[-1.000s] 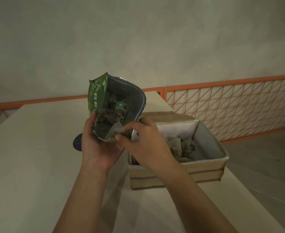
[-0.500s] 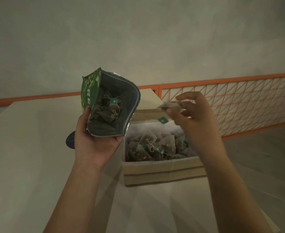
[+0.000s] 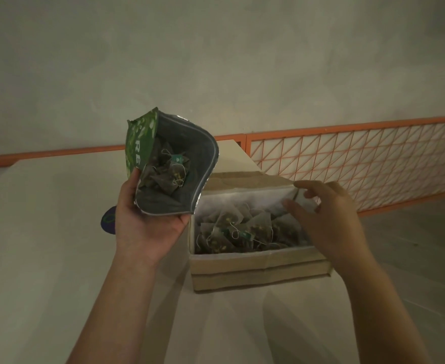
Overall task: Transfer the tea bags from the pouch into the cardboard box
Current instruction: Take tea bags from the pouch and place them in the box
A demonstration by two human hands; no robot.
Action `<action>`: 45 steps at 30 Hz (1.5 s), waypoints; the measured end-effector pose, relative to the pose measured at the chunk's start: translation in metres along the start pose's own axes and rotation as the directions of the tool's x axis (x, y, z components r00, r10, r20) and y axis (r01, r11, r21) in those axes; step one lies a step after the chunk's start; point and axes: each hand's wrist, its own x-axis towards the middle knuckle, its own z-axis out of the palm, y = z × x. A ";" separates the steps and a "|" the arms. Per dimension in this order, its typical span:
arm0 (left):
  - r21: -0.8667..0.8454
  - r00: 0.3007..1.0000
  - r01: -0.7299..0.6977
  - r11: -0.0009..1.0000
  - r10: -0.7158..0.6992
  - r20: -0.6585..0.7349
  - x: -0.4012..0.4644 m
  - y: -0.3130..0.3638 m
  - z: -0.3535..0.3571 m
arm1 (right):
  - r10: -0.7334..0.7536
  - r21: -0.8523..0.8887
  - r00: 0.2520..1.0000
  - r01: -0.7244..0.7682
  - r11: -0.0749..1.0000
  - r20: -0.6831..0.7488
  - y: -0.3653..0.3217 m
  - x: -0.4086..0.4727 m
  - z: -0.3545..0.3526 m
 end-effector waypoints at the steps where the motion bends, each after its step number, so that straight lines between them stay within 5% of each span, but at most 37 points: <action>1: 0.001 1.000 -0.007 1.000 0.007 0.004 -0.001 0.003 0.000 | -0.025 0.045 1.000 0.025 0.999 -0.012 -0.010 -0.001 0.002; 5: 0.003 1.000 0.010 1.000 -0.010 0.005 0.001 0.000 0.000 | -0.142 0.169 0.989 0.149 0.974 -0.052 -0.042 -0.006 0.012; 11: 0.044 1.000 0.024 0.999 -0.024 0.014 0.002 -0.002 0.000 | -0.451 0.054 0.869 0.470 0.881 -0.201 -0.092 0.007 0.043; 16: 0.021 0.999 -0.015 1.000 0.016 -0.044 0.002 -0.001 0.000 | -0.668 -0.069 0.744 0.665 0.743 -0.025 -0.137 0.025 0.064; 21: 0.048 0.998 -0.019 0.999 0.022 -0.065 0.001 -0.002 0.001 | -0.544 -0.181 0.763 0.625 0.760 0.351 -0.157 0.048 0.078; 31: 0.064 0.997 -0.002 0.998 0.007 -0.074 0.002 0.000 0.001 | -0.371 -0.372 0.733 0.633 0.679 0.570 -0.159 0.072 0.109; 39: 0.024 0.998 0.006 1.000 -0.004 -0.068 0.001 -0.001 0.000 | -0.503 -0.038 0.711 0.595 0.803 0.491 -0.150 0.061 0.078; 45: 0.025 0.999 0.030 0.999 -0.030 -0.022 0.001 -0.002 -0.002 | -0.488 0.454 0.838 0.346 0.821 0.243 -0.119 0.039 0.038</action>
